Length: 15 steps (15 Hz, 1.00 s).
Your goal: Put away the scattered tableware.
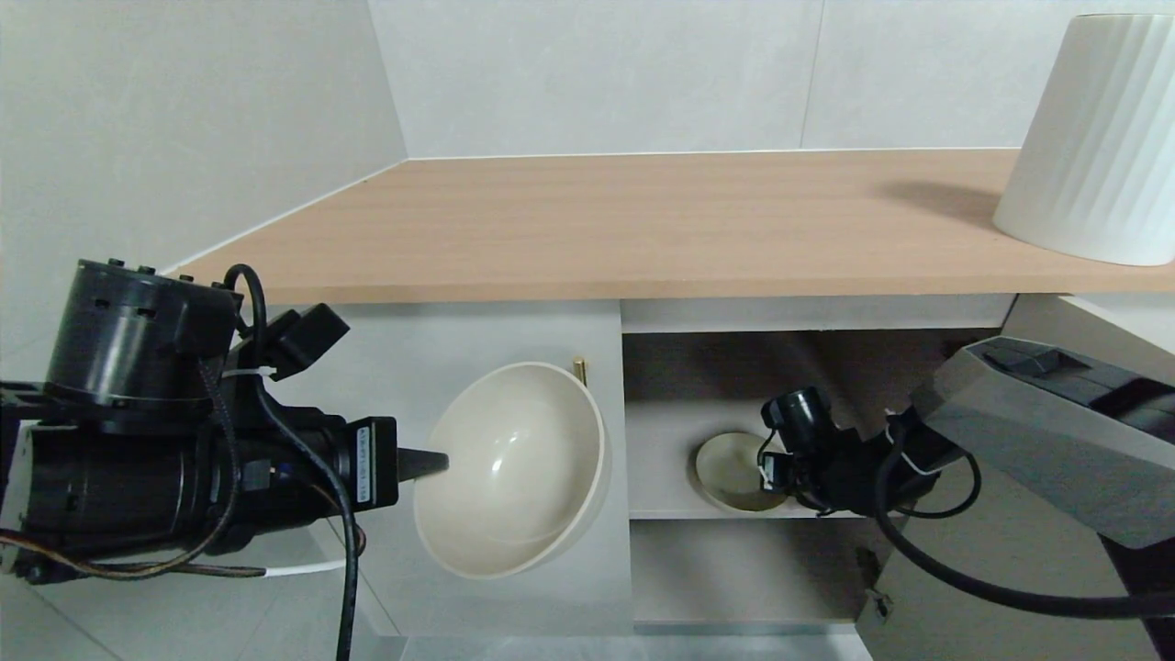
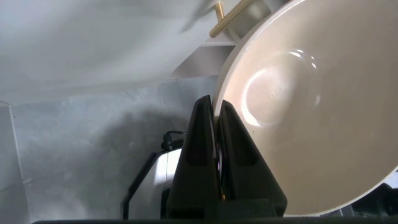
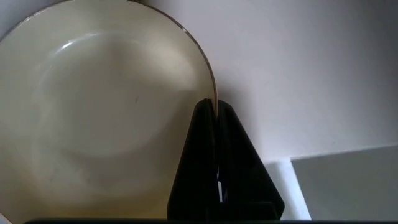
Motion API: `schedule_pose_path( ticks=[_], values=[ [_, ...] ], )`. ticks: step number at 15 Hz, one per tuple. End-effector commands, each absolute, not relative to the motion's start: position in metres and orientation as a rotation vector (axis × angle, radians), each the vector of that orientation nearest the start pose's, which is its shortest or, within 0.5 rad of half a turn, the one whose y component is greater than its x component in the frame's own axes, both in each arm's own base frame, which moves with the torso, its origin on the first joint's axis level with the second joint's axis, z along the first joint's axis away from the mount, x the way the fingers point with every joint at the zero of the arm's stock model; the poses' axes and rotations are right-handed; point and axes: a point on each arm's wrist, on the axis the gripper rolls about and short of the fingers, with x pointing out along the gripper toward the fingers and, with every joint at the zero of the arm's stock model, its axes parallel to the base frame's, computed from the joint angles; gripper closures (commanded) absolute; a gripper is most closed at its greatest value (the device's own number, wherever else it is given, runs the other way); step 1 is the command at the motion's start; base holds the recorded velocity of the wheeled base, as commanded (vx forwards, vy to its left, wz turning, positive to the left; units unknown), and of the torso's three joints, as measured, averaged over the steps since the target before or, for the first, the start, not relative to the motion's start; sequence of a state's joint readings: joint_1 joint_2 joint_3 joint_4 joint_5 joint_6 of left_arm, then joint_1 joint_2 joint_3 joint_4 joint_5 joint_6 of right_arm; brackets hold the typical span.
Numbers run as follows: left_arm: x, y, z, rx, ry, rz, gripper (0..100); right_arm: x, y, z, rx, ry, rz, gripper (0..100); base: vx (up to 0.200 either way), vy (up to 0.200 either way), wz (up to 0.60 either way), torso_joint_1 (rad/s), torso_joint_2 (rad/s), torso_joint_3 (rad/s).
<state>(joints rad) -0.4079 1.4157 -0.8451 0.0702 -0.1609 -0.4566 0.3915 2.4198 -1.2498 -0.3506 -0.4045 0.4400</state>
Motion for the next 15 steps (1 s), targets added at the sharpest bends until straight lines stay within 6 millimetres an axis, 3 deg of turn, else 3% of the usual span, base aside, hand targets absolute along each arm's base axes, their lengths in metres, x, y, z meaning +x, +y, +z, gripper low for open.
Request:
schedule_pose_path(
  ticks=[1, 11, 12, 15],
  values=[
    [0.205, -0.092, 0.203, -0.348, 0.762, -0.389, 100, 0.410, 0.154, -0.009, 0.123, 0.707, -0.199, 100, 0.000, 0.000, 0.00, 0.000, 0.00, 0.000],
    [0.207, -0.094, 0.200, -0.345, 0.776, -0.388, 100, 0.423, 0.151, -0.007, 0.141, 0.646, -0.232, 100, 0.000, 0.000, 0.00, 0.000, 0.00, 0.000],
    [0.207, -0.094, 0.200, -0.344, 0.778, -0.388, 100, 0.423, 0.151, -0.007, 0.141, 0.647, -0.232, 0, 0.000, 0.000, 0.00, 0.000, 0.00, 0.000],
    [0.209, -0.095, 0.197, -0.341, 0.789, -0.384, 100, 0.422, 0.151, -0.003, 0.146, 0.640, -0.231, 0, 0.000, 0.000, 0.00, 0.000, 0.00, 0.000]
  ],
)
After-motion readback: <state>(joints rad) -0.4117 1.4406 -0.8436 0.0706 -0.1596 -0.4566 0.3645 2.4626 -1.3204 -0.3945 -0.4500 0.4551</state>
